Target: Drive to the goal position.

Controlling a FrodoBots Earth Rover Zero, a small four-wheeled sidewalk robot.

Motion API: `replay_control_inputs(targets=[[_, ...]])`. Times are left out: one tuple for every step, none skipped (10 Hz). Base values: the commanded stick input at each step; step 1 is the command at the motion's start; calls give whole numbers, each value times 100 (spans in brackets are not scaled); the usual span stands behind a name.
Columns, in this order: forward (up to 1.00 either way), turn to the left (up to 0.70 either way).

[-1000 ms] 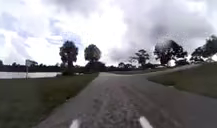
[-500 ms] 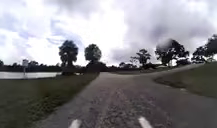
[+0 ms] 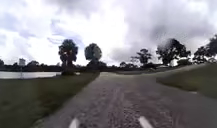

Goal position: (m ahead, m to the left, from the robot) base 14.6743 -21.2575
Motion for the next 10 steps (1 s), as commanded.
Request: replay_control_inputs(targets=[[70, -35], [70, -35], [70, -35], [70, -35], [70, -35], [70, -33], [70, -23], [70, -8], [70, 0], [70, 0]])
